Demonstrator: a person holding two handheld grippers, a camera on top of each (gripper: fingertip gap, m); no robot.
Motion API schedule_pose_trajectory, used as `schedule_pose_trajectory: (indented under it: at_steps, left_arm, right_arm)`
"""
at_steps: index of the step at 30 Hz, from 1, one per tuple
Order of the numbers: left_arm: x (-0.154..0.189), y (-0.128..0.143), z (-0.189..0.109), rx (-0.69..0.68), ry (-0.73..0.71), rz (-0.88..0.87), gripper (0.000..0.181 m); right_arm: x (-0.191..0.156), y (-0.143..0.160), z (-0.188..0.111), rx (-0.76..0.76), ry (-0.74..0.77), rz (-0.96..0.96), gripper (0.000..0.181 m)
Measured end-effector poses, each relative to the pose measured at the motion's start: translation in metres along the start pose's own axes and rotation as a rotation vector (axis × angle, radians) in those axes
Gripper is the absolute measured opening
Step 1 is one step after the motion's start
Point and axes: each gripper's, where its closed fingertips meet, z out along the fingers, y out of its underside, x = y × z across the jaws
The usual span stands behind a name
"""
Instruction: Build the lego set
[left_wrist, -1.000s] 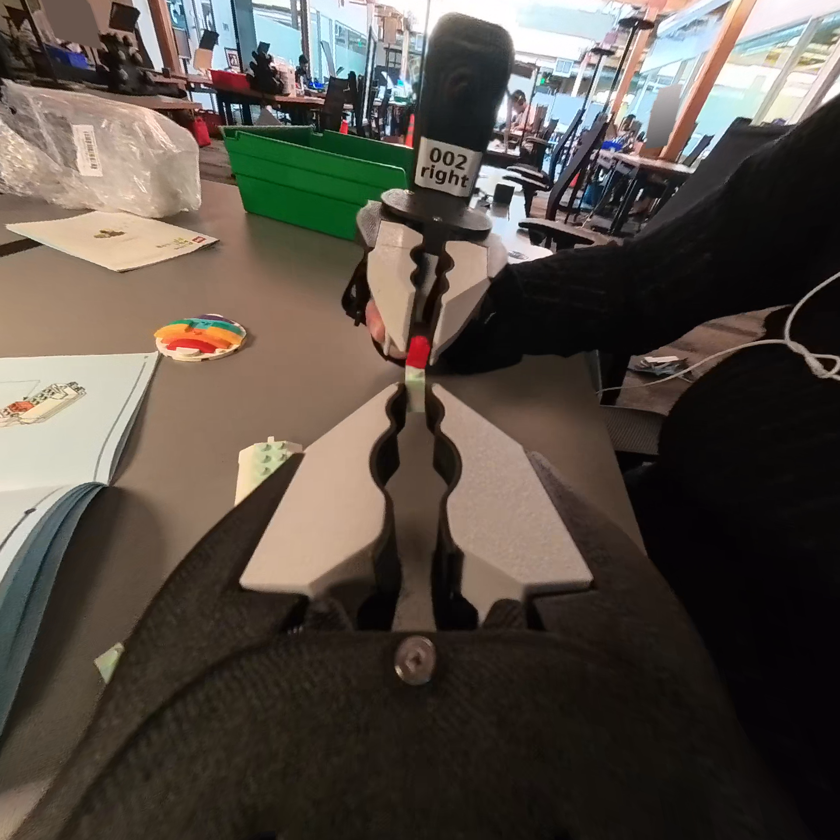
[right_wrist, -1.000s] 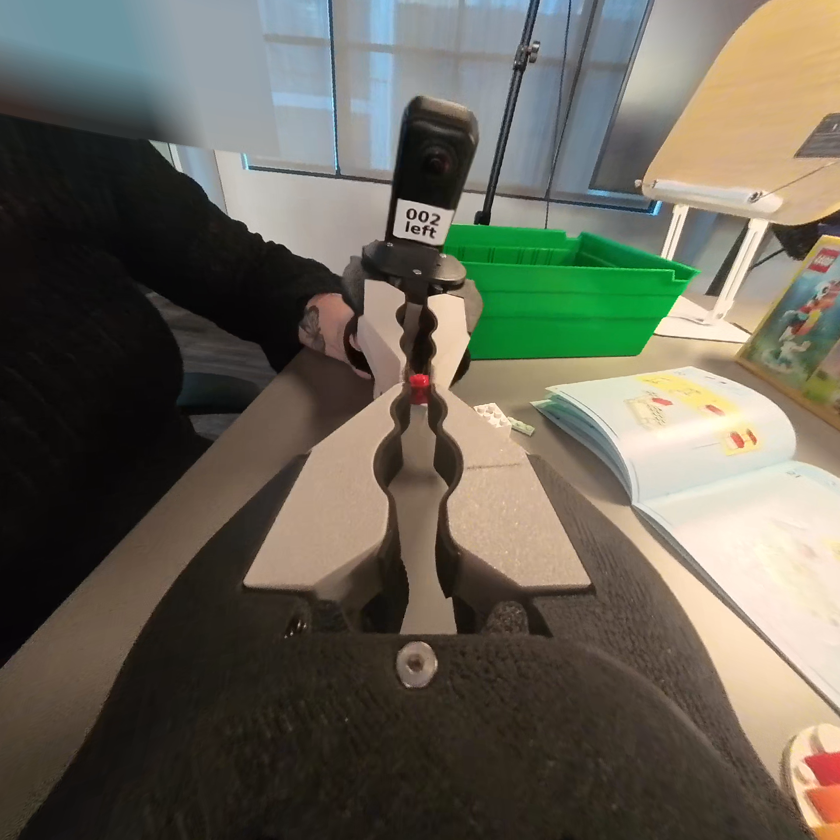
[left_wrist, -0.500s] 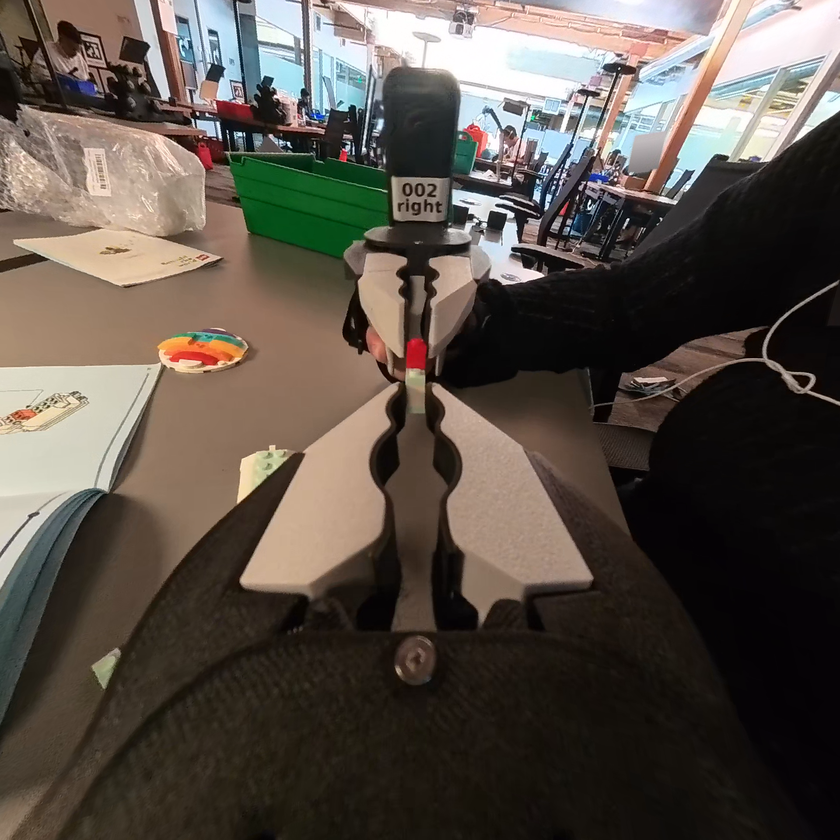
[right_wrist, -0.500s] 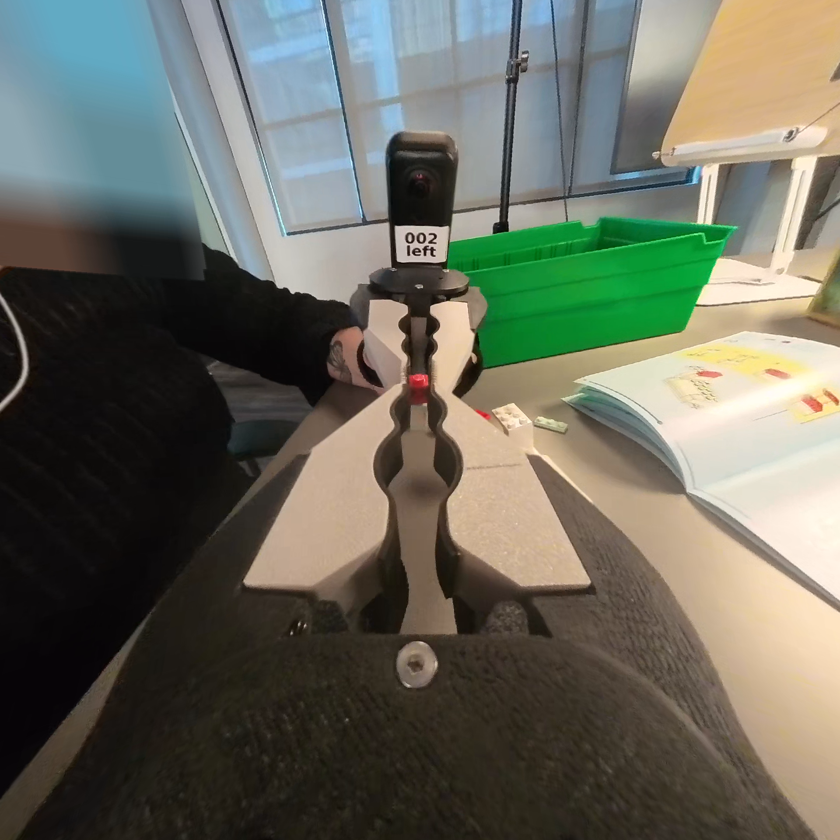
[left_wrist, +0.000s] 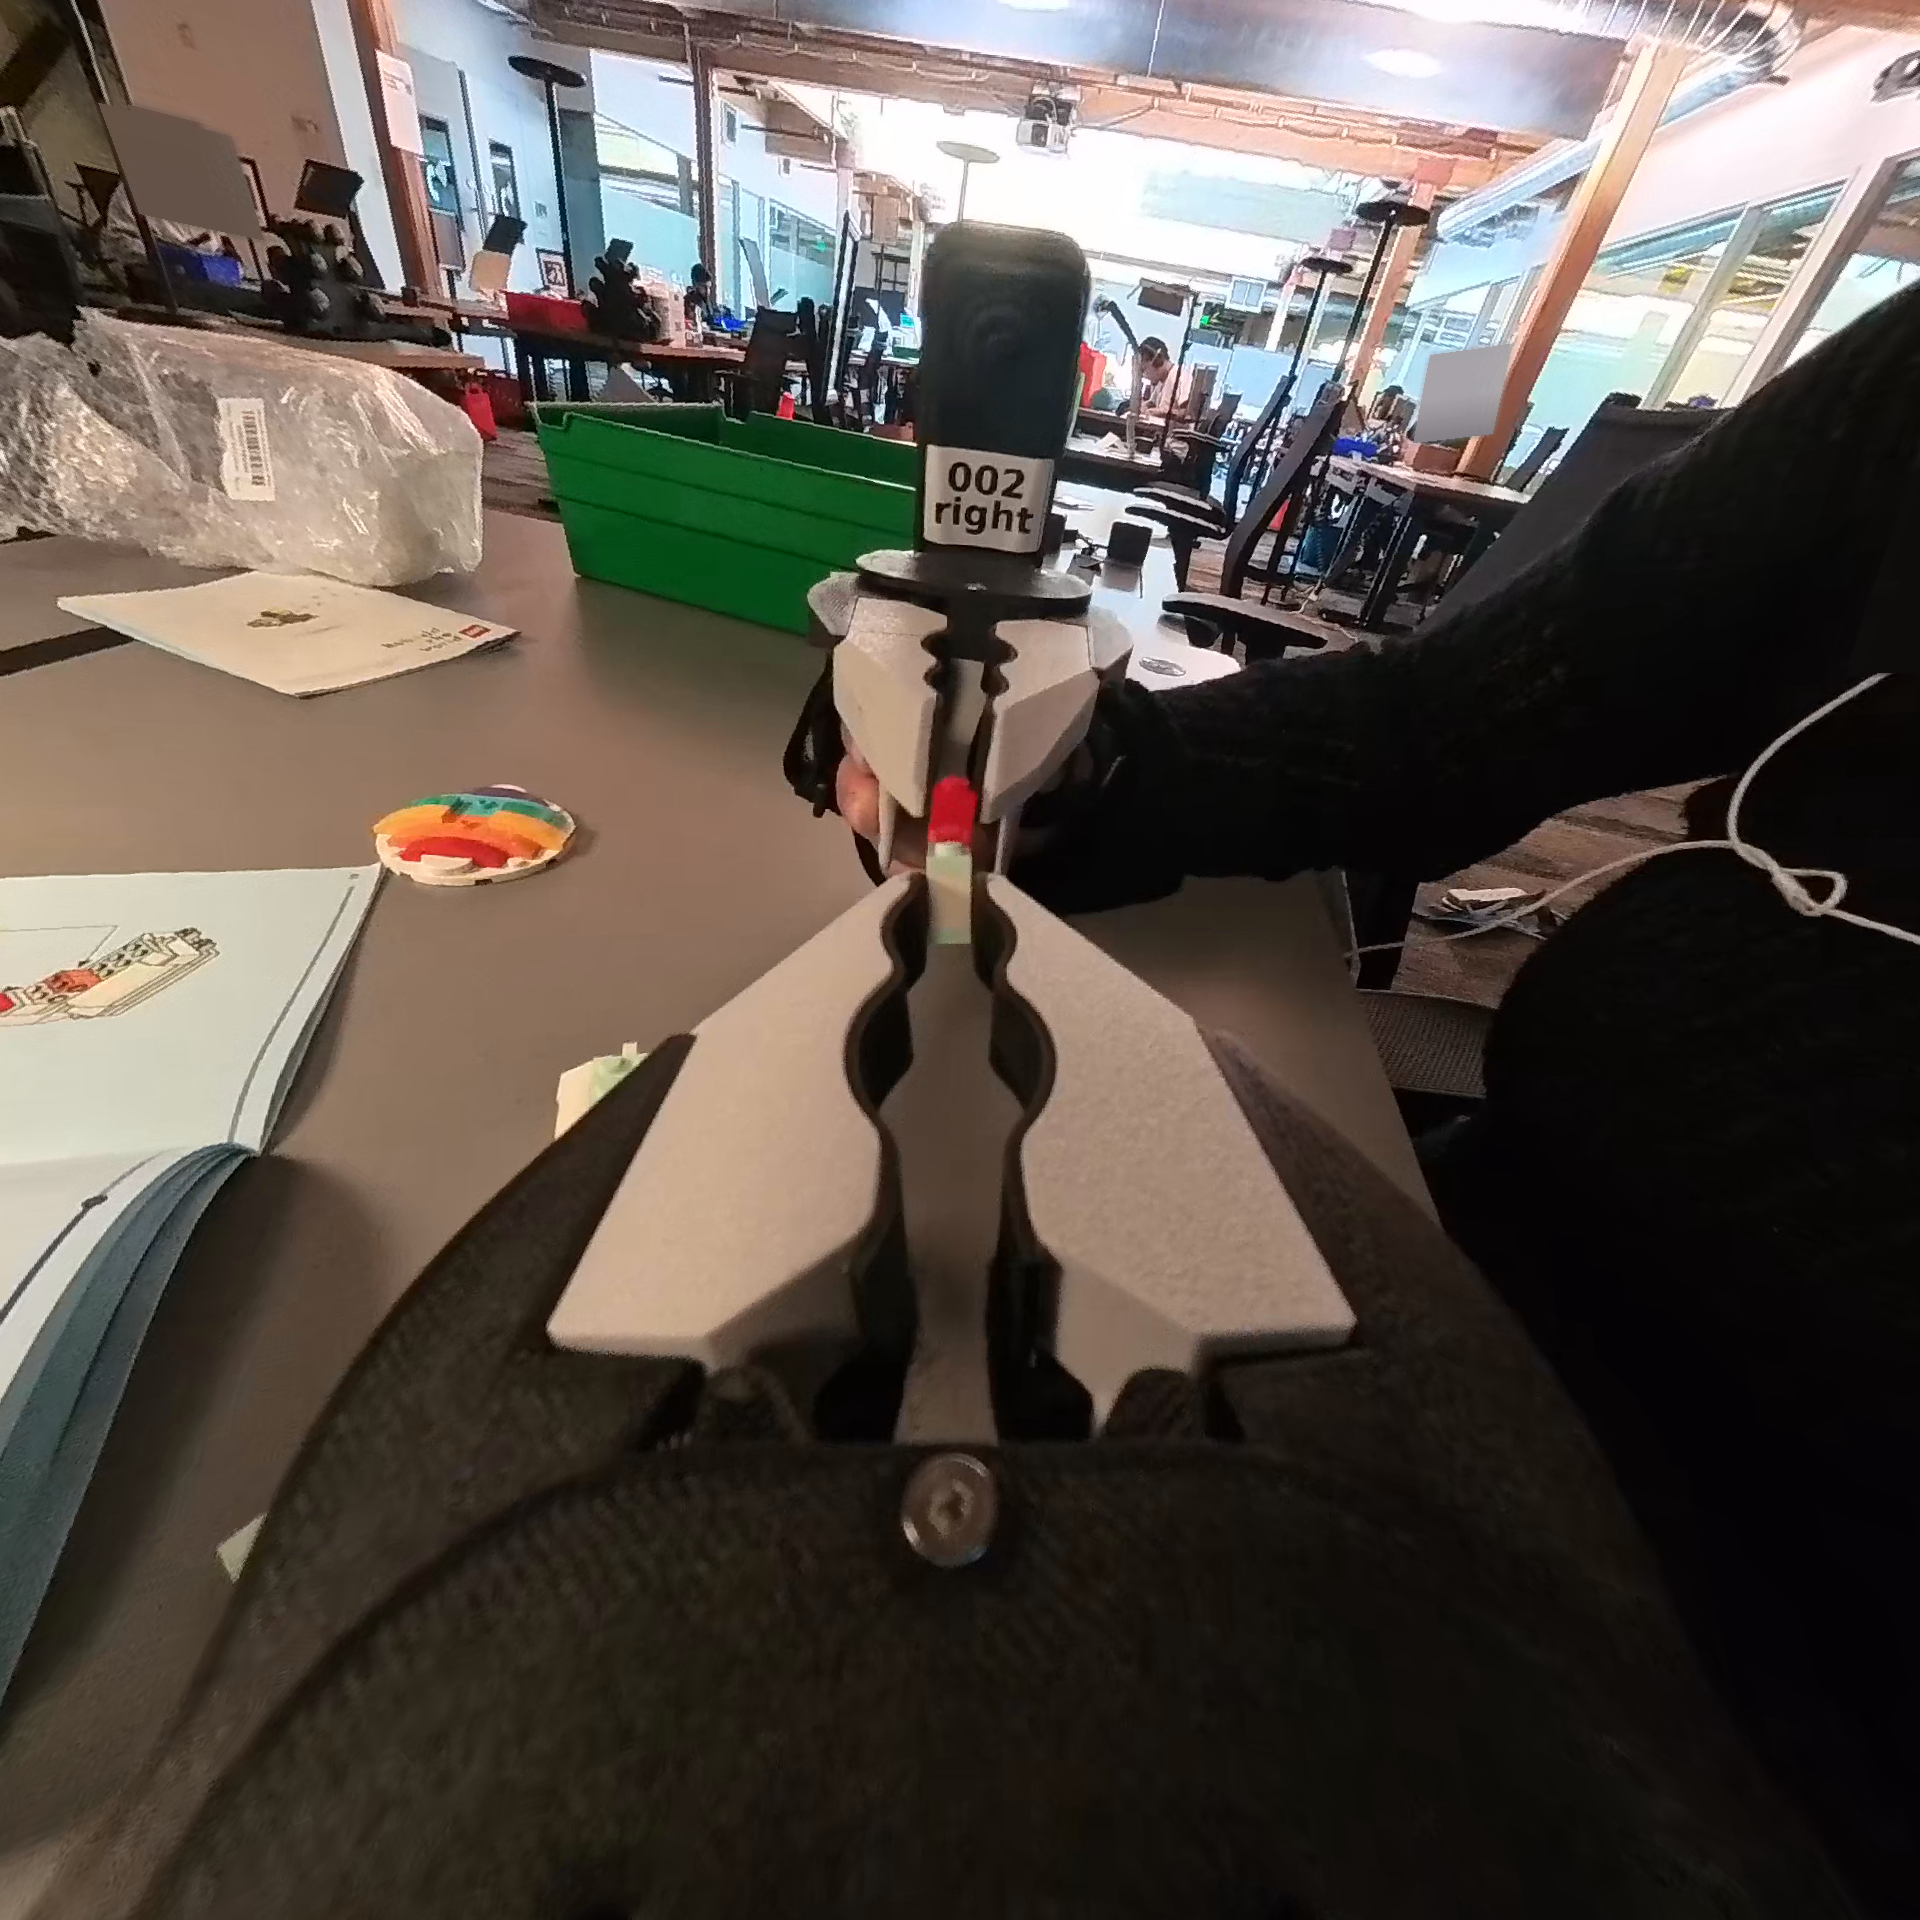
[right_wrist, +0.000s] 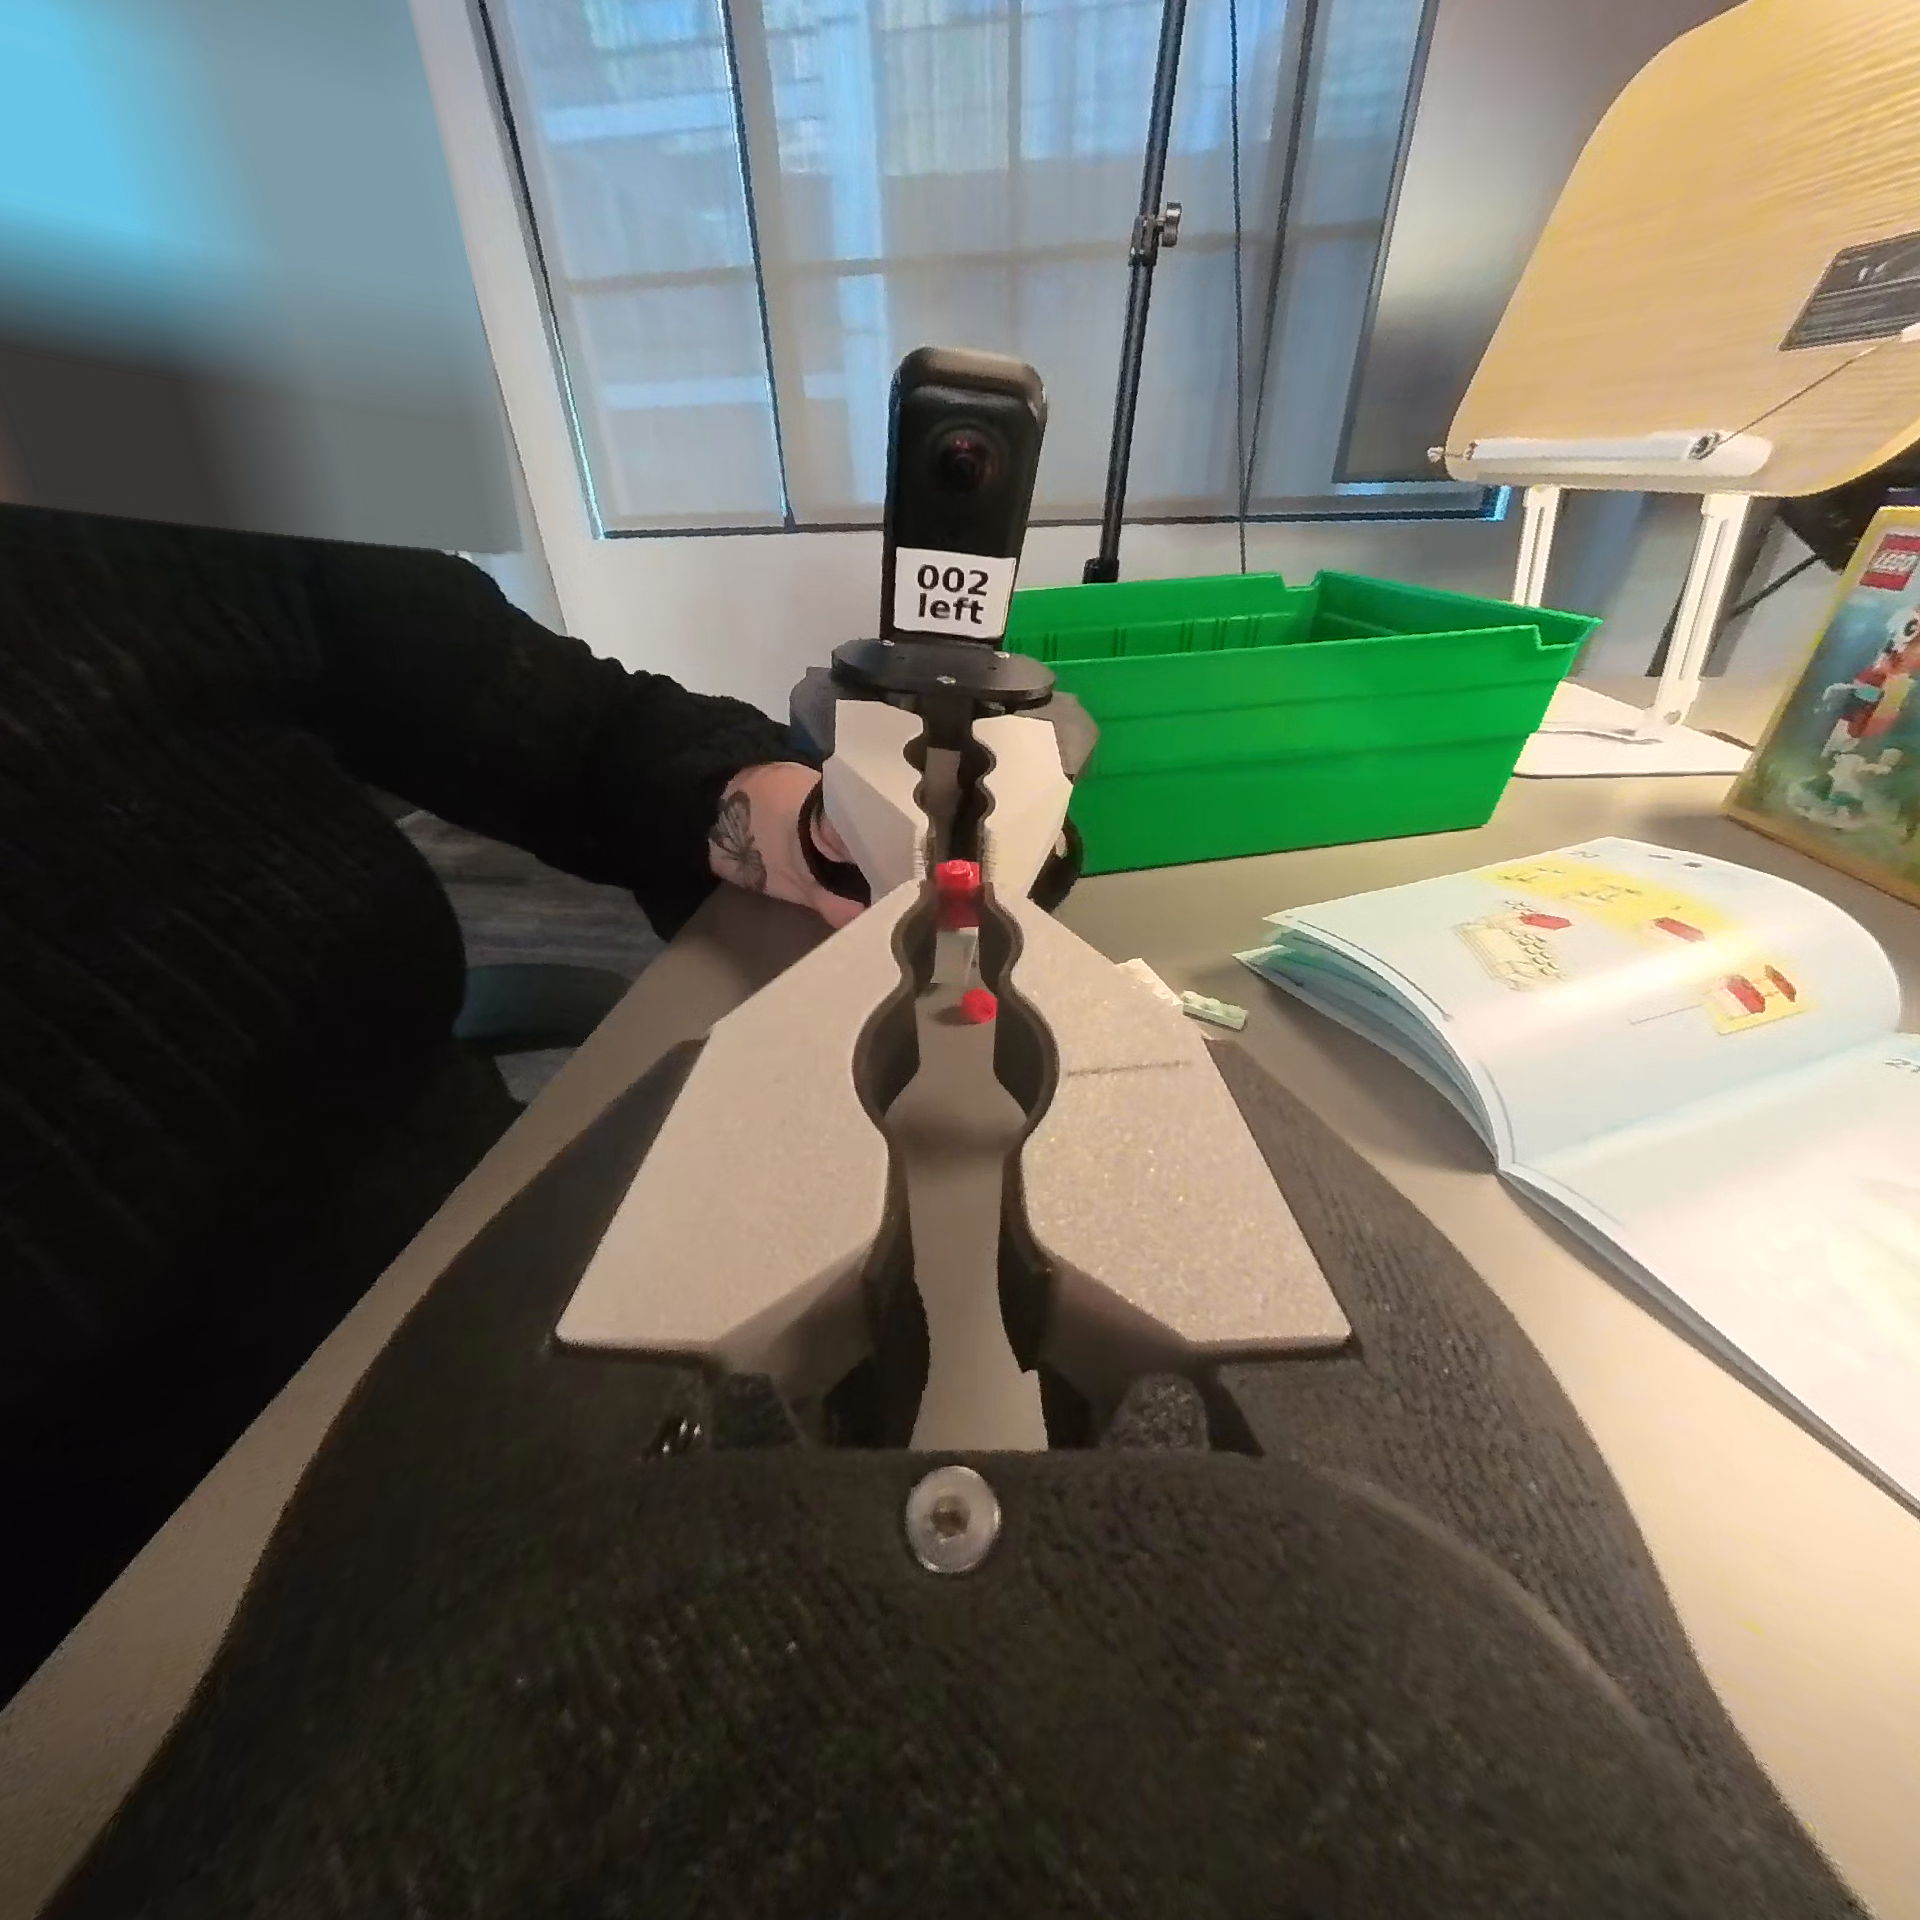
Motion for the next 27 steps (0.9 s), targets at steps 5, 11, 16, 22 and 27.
schedule_pose_trajectory:
  at_steps: [5,11,16,22,27]
  left_arm:
    - [0.001,-0.001,0.001,0.006,0.008,-0.001,0.006]
    - [0.000,-0.006,-0.001,0.048,0.026,-0.068,0.006]
    - [-0.002,-0.012,-0.003,0.102,0.086,-0.223,0.006]
    - [0.002,-0.009,0.000,0.094,0.135,-0.272,0.006]
    - [0.003,-0.009,0.000,0.093,0.143,-0.276,0.006]
  right_arm:
    - [0.001,-0.001,-0.001,0.000,0.008,0.001,0.008]
    - [0.010,-0.009,-0.004,-0.013,0.136,-0.199,0.039]
    - [0.010,-0.002,0.001,-0.282,0.363,-0.870,0.066]
    - [0.007,0.004,0.010,-0.419,0.450,-1.228,0.047]
    - [0.008,0.003,0.009,-0.419,0.469,-1.244,0.031]
